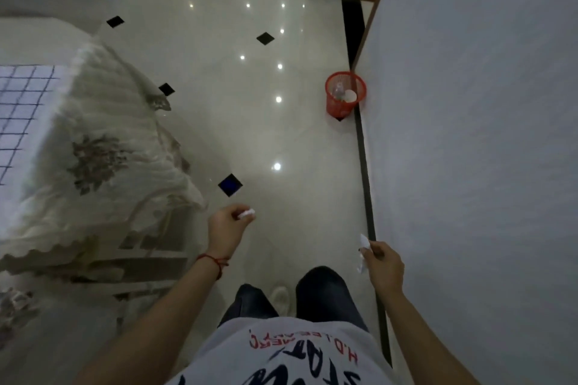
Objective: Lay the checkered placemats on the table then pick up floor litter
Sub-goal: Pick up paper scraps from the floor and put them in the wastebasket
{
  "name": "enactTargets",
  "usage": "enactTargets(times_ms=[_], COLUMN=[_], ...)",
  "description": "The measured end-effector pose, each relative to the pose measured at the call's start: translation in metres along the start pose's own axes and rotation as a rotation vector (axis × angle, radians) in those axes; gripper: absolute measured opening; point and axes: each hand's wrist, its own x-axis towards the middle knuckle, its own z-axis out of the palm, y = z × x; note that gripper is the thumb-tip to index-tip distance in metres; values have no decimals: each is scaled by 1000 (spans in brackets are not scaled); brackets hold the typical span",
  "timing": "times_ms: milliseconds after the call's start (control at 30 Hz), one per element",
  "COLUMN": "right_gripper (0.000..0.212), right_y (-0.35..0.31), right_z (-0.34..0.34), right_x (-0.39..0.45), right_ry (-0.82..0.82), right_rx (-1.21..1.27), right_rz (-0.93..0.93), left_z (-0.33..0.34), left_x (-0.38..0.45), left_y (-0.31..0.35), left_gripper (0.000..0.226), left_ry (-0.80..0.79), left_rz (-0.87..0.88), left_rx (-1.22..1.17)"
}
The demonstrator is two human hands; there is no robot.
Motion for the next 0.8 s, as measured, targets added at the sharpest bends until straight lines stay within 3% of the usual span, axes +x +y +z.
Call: enactTargets(times_ms=[167,533,800], right_gripper=[18,9,12], right_y=[-40,-212,-290], right_z=[4,18,44], right_x=[97,322,433], right_ry=[-5,-101,-68], right_rx=[-28,-56,-55], right_rz=[35,-72,-73], left_z=[31,65,81], left_x=[100,252,377], left_y=[52,122,169], left_gripper=[17,20,23], left_ry=[30,82,55], left_rz=[-32,-221,-217], left_rx=[-55,11,76])
